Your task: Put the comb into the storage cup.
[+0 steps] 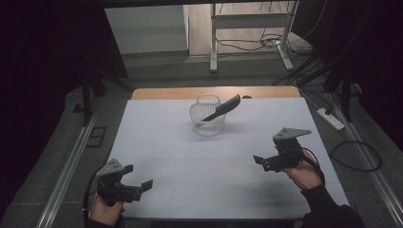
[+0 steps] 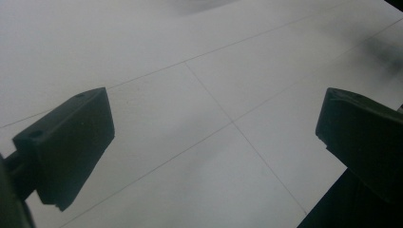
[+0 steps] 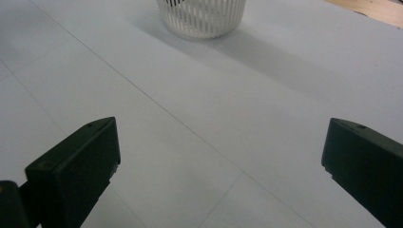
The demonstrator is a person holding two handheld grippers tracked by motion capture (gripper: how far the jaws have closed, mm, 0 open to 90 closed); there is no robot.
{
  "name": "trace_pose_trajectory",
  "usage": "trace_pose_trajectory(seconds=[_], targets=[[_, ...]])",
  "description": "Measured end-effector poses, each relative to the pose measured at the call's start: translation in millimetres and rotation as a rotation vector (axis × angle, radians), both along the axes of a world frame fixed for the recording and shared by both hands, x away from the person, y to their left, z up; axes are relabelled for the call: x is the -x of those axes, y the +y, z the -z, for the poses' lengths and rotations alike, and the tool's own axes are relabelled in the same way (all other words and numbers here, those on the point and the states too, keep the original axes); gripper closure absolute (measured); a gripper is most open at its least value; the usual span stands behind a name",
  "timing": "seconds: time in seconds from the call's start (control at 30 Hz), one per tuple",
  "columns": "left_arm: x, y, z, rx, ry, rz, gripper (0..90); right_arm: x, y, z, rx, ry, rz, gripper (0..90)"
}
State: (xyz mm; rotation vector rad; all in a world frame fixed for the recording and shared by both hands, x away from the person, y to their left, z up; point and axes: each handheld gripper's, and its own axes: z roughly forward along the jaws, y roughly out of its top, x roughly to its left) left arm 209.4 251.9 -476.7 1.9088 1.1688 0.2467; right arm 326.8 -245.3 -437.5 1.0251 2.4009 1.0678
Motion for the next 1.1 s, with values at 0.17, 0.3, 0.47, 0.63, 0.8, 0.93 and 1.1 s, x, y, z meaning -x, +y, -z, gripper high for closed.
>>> trace_pose_trajectory(seconds=[0.17,0.3,0.47,0.63,0.8,0.93,1.1], targets=[[0.0,0.0,0.0,0.0,0.0,0.0,0.0,3.5,-8.2,-0.4,-0.007,0.006,0.014,0.0],[-0.1,0.0,0.0,0.0,0.001,-0.001,0.0,6.8,-14.2,-0.1,-0.012,0.012,0.021,0.0],[-0.1,0.1,0.0,0.0,0.001,-0.001,0.0,11.1,-20.2,1.2,-0.008,0.019,0.03,0.1],[-0.1,0.1,0.0,0.001,0.002,-0.001,0.0,15.7,-25.2,2.3,0.013,0.018,0.029,0.0],[-0.1,0.2,0.0,0.002,0.002,-0.002,0.0,20.1,-31.7,3.7,0.02,0.021,0.042,0.0],[-0.2,0.4,0.0,0.001,0.002,-0.004,0.0,23.9,-37.5,5.0,0.021,0.026,0.055,0.0],[-0.2,0.3,0.0,0.001,0.002,-0.004,0.0,28.4,-44.4,7.0,0.023,0.033,0.067,0.0]])
